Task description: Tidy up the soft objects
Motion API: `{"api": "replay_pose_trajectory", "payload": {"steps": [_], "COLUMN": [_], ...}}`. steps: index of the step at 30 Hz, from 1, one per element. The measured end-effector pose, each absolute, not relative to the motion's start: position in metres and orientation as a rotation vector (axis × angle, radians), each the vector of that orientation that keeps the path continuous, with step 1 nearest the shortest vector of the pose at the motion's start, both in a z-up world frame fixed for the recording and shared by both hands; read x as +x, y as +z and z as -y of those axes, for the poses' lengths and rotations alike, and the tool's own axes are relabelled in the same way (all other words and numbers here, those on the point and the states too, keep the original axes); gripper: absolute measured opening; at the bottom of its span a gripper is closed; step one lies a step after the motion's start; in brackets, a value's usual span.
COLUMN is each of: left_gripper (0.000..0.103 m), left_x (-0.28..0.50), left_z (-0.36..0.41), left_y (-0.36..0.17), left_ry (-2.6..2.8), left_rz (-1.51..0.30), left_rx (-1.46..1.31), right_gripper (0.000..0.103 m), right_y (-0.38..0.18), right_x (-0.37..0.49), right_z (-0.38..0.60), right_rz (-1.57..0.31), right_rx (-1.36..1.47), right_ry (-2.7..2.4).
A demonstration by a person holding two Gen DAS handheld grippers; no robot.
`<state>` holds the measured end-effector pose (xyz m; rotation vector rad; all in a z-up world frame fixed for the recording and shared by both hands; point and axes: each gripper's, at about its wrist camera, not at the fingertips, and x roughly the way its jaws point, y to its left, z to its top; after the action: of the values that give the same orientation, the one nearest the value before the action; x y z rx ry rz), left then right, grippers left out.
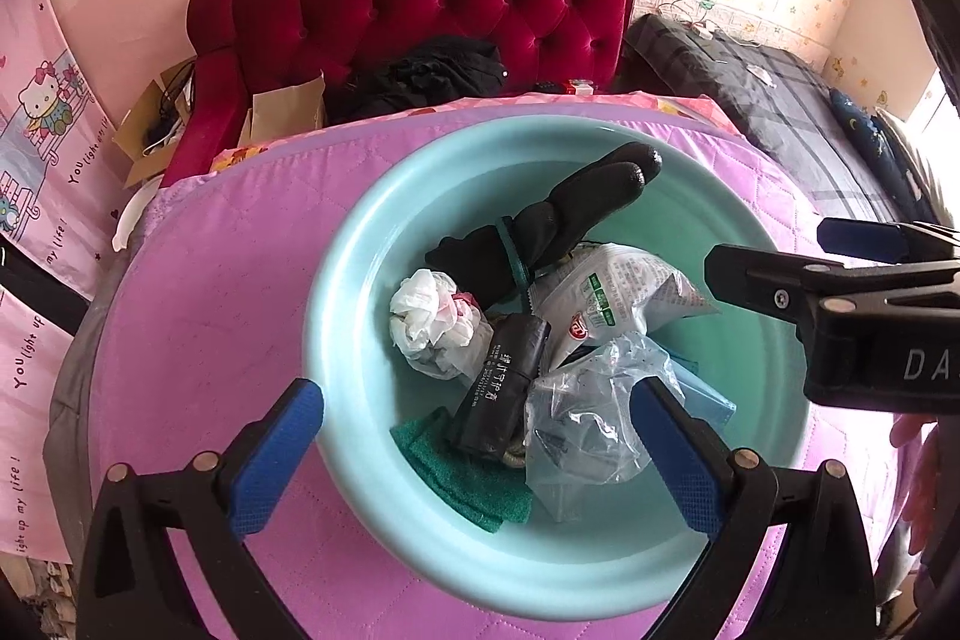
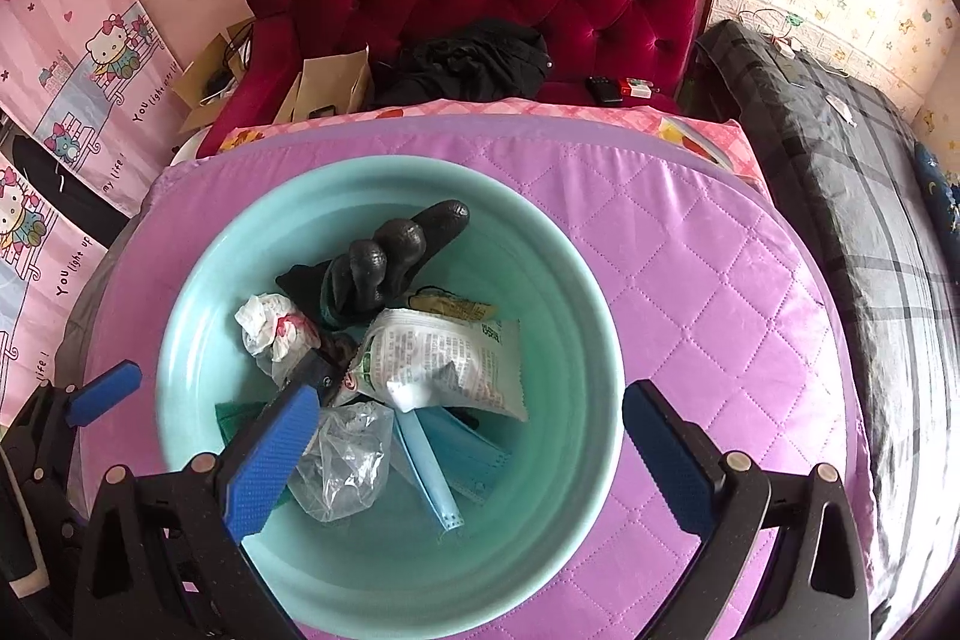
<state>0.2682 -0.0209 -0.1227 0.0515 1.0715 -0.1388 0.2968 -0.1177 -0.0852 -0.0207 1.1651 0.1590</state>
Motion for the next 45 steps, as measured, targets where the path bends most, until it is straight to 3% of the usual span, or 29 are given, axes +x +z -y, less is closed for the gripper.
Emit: {"api": "replay_pose_trajectory", "payload": {"steps": [23,45], "left_gripper": [0.103,0.103], "left_x": [0.195,0.131], "left_z": [0.024,0.023], "left_y": [-0.072,-0.076], "left_ry": [-0.111,-0.067], "left_rz": [-1.0,-0.982], "left_rx": [0.075,0.077], "right_gripper": [0.103,0.103], "right_y": [-0.026,-0.033], "right_x": [0.208,0.136], "right_z": [0.118,0.129], "right_rz": [-1.108,-1.089], "right_rx": [-0.055,-0.047], "right_ry": [0.16,0.159]}}
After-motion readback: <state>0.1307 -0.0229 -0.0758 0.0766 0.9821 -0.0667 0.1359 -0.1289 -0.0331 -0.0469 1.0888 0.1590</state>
